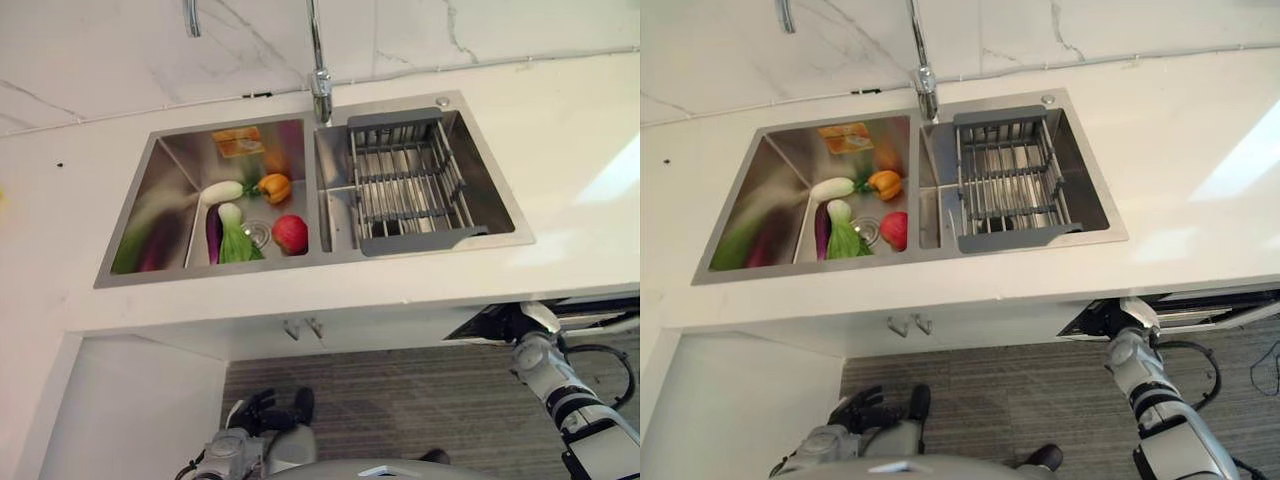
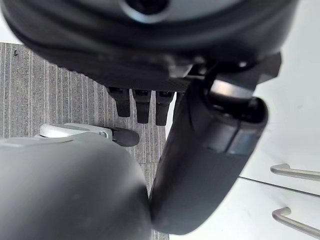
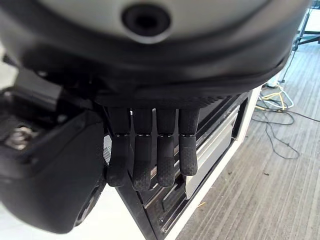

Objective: Place the dishes in the dishwasher.

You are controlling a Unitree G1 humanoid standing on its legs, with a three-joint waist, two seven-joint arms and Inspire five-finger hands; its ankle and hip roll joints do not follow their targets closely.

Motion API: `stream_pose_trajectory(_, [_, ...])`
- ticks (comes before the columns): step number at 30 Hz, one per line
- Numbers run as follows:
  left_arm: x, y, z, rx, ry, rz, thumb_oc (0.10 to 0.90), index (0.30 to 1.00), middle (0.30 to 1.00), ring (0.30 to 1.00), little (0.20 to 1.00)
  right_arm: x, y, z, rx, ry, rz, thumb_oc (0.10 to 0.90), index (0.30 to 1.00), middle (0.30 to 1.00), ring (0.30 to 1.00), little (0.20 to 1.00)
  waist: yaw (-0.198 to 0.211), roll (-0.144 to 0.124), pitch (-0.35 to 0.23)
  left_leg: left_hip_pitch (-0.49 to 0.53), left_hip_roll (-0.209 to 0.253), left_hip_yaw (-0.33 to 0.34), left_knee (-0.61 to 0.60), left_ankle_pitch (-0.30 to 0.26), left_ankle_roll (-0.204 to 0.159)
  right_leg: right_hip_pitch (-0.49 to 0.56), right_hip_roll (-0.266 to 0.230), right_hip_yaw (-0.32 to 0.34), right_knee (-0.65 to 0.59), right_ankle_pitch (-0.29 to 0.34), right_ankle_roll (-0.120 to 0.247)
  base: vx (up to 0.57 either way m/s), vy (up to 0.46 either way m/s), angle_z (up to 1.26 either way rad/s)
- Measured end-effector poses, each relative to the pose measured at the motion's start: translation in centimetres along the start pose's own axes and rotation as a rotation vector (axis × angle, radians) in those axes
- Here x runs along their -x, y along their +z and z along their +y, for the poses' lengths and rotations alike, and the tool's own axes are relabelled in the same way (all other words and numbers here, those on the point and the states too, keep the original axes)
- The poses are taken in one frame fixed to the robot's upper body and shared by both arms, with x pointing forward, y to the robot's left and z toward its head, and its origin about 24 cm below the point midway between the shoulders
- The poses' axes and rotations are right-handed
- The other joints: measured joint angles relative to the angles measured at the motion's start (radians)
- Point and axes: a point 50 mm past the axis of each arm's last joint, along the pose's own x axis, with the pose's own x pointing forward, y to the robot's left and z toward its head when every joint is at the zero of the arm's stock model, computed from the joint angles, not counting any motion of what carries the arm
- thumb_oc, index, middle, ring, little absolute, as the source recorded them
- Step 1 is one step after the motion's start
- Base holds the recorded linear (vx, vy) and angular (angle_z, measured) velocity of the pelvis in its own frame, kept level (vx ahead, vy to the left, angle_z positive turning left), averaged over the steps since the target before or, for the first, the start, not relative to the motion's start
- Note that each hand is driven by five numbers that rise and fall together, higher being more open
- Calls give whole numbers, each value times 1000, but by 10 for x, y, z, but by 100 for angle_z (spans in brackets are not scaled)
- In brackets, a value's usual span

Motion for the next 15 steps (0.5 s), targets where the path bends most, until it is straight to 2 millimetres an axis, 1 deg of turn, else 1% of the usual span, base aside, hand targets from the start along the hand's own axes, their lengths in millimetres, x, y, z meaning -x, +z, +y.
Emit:
stream_pose_trajectory(3, [1, -3, 6, 93, 34, 13, 800, 900, 900, 900, 900, 4, 7, 11, 18, 25, -49, 402, 302, 302, 302, 302, -2, -17, 5, 2, 3, 4, -1, -1, 0, 0, 3, 2, 0, -2, 0, 48, 31, -2])
stream_pose_trajectory(4, [1, -3, 9, 131, 46, 12, 800, 900, 900, 900, 900, 7, 8, 18, 34, 44, -79, 422, 333, 333, 333, 333, 0, -36, 12, 2, 3, 5, 0, -1, 0, 0, 3, 2, 0, -2, 0, 54, 71, 1])
stream_pose_trajectory(5, [1, -4, 13, 166, 66, 15, 800, 900, 900, 900, 900, 11, 12, 30, 40, 72, -114, 504, 455, 455, 455, 455, 10, -44, 7, 1, 3, 8, 0, -1, 0, 0, 3, 1, 0, -4, 1, 57, 93, 2])
stream_pose_trajectory(6, [2, -3, 16, 188, 78, 10, 800, 900, 900, 900, 900, 19, 12, 47, 23, 118, -134, 670, 705, 705, 705, 705, 10, -69, 8, 1, 1, 11, 0, -2, 0, -1, 1, 0, 1, -4, 2, 78, 146, 11])
stream_pose_trajectory(7, [2, -1, 21, 205, 90, 8, 800, 900, 900, 900, 900, 28, 9, 67, -13, 167, -139, 800, 900, 900, 900, 900, 21, -94, 5, 0, -3, 14, 0, -3, 2, 4, -4, -8, 1, -6, 5, 64, 169, 17])
stream_pose_trajectory(9, [1, 0, 28, 212, 113, 11, 800, 900, 900, 900, 900, 47, 7, 106, -56, 287, -111, 800, 900, 900, 900, 900, 25, -138, -8, 0, -19, 16, 4, -10, 13, 5, -25, -10, 19, -9, 9, 72, 180, 20])
stream_pose_trajectory(10, [2, -1, 29, 212, 118, 19, 800, 900, 900, 900, 900, 54, 6, 119, -72, 328, -97, 800, 900, 900, 900, 900, 22, -147, -10, 0, -27, 15, 8, -14, 19, 5, -38, -4, 35, -10, 10, 70, 181, 21])
stream_pose_trajectory(11, [1, -1, 29, 201, 117, 29, 800, 900, 900, 900, 900, 61, 4, 131, -80, 372, -74, 800, 900, 900, 900, 900, 21, -152, -10, -1, -38, 16, 17, -21, 33, 4, -65, 14, 75, -11, 10, 78, 185, 26])
stream_pose_trajectory(12, [1, 0, 29, 166, 111, 33, 800, 900, 900, 900, 900, 74, -9, 150, -75, 454, -9, 800, 900, 900, 900, 900, 8, -150, -12, 7, -53, 16, 29, -34, 51, -9, -108, 58, 152, -9, 8, 39, 250, 29])
stream_pose_trajectory(13, [0, 3, 28, 135, 108, 30, 800, 900, 900, 900, 900, 84, -22, 159, -76, 491, 41, 800, 900, 900, 900, 900, -1, -150, -9, 7, -70, 18, 46, -50, 76, -23, -151, 106, 232, -6, 5, 21, 174, 64])
stream_pose_trajectory(14, [-1, 3, 26, 23, 98, 47, 800, 900, 900, 900, 900, 101, -50, 172, -106, 547, 167, 800, 900, 900, 900, 900, -40, -131, -10, 18, -97, -4, 88, -74, 118, -95, -229, 275, 467, 30, -27, -25, 96, 54])
stream_pose_trajectory(15, [-1, 3, 26, 23, 98, 47, 800, 900, 900, 900, 900, 101, -50, 172, -106, 547, 167, 800, 900, 900, 900, 900, -40, -131, -10, 18, -97, -4, 88, -74, 118, -95, -229, 275, 467, 30, -27, 8, 21, 84])
